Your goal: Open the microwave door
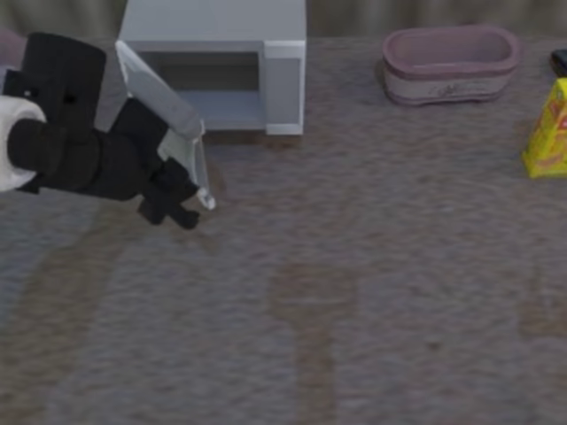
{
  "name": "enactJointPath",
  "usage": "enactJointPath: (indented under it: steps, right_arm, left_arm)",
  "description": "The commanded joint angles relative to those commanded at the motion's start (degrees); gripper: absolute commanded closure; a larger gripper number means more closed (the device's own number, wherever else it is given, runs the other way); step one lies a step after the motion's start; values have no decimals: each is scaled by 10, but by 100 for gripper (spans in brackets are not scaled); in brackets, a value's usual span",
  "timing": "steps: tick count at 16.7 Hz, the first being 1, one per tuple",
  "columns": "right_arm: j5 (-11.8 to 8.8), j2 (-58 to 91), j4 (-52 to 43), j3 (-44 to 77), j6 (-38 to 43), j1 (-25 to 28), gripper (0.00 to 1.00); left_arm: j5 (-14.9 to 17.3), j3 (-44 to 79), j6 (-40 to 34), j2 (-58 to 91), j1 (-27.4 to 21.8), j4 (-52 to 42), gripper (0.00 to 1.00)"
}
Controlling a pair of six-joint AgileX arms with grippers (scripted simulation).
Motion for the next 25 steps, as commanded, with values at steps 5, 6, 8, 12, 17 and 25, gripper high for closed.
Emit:
enactJointPath:
  steps: [5,6,8,12,17,25]
  right_arm:
    - [0,0,0,0,0,0,0]
    - [0,0,0,0,0,0,0]
    - [0,0,0,0,0,0,0]
    - [0,0,0,0,0,0,0]
    - [0,0,0,0,0,0,0]
    - [0,0,0,0,0,0,0]
  left_arm:
    - [18,4,34,-2,16,-13,100]
    - [21,4,40,-1,20,-16,100]
    - [21,4,41,-1,20,-17,100]
    - [21,4,41,-1,20,-17,100]
    - [21,4,41,-1,20,-17,100]
    - [21,4,41,-1,20,-17,100]
